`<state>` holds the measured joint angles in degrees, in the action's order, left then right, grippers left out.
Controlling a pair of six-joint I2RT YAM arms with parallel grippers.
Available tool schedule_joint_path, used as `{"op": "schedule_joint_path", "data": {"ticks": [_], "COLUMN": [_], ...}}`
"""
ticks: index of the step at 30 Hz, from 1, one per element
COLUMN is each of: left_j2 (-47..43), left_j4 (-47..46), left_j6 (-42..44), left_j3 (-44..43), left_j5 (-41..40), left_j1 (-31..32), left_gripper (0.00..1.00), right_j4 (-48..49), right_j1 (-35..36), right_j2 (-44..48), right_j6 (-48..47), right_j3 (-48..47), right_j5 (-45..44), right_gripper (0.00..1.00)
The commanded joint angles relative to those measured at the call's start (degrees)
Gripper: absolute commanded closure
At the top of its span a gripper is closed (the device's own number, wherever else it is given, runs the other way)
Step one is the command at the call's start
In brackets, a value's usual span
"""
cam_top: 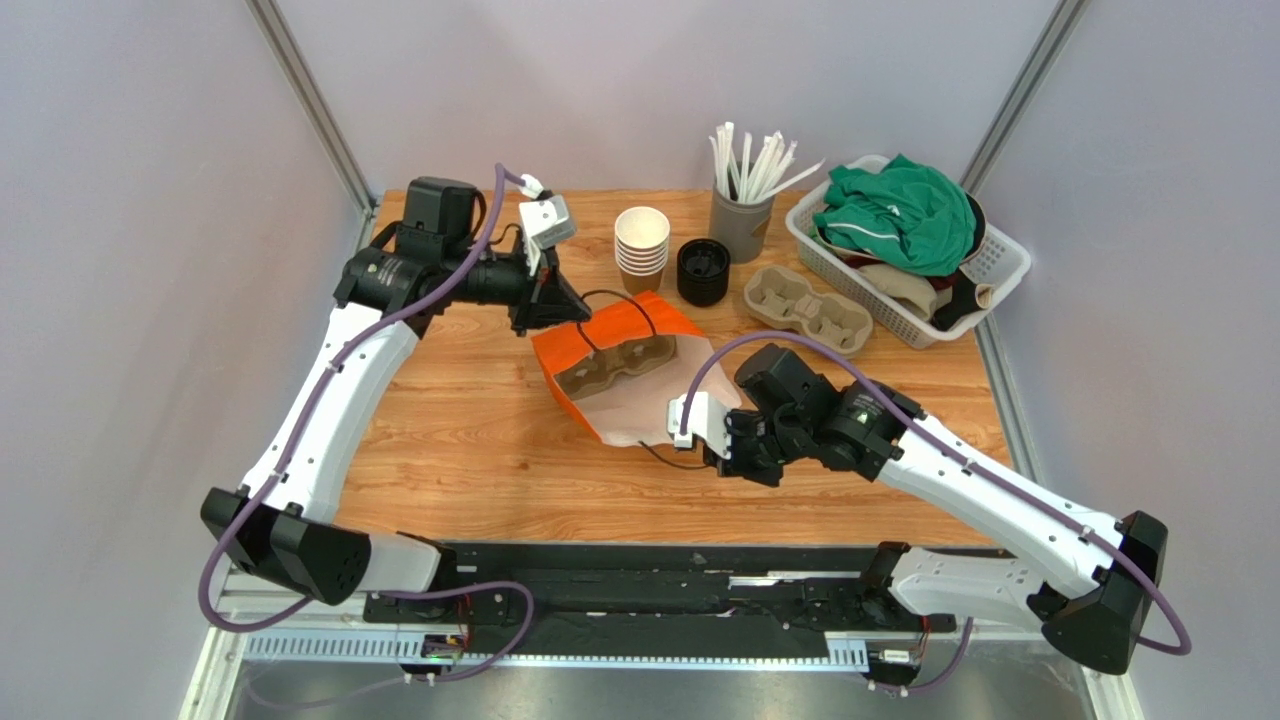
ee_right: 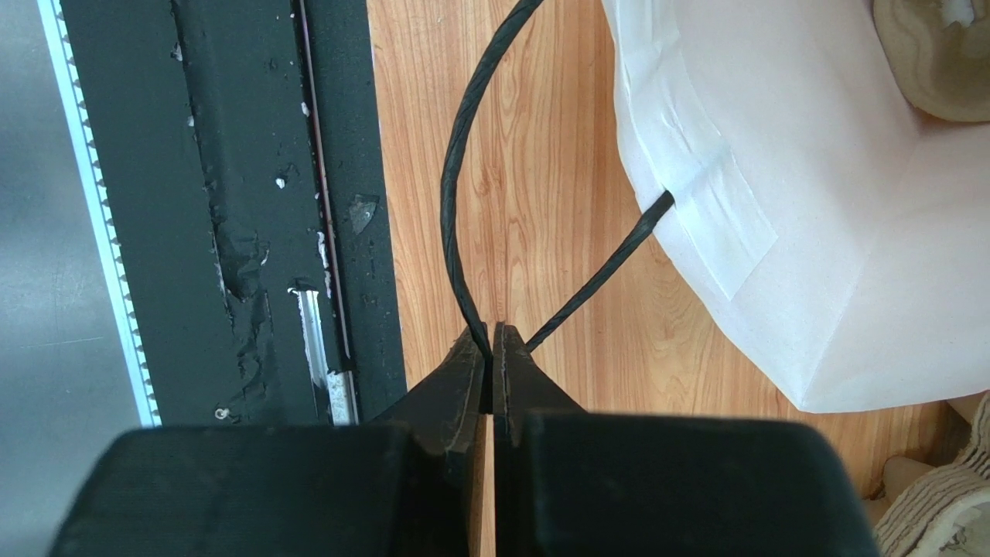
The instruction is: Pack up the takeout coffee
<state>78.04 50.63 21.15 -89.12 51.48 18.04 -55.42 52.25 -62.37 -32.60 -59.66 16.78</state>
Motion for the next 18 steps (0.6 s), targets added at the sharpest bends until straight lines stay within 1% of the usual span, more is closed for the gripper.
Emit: {"op": "schedule_joint_path", "data": {"ticks": [1, 8, 13, 18], "left_j2": [-3.5, -2.8, -1.8, 0.0], "left_j4": [3.8, 9.7, 10.9, 13.2], "left_j6": [7.9, 13.0, 13.8, 15.5], "left_j3": [0.6, 1.1, 3.0, 2.1], "left_j5": [3.4, 4.9, 4.2, 4.9], "left_j1": [0.9, 4.2, 5.8, 5.8], "left_gripper": [0.97, 0.95, 0.94, 0.95], "right_j4": [2.0, 1.4, 2.5, 2.3], "right_j1": [0.5, 0.6, 1.5, 1.7], "right_j2": [1.5, 0.8, -0.5, -0.1], "right_j6": [-0.3, 0.8, 1.0, 0.9], "right_j3": [-0.2, -2.4, 0.1, -0.2], "right_j5": [-0.4, 2.8, 0.8, 0.5], "right_gripper": [0.97, 0.96, 0.96, 0.97]}}
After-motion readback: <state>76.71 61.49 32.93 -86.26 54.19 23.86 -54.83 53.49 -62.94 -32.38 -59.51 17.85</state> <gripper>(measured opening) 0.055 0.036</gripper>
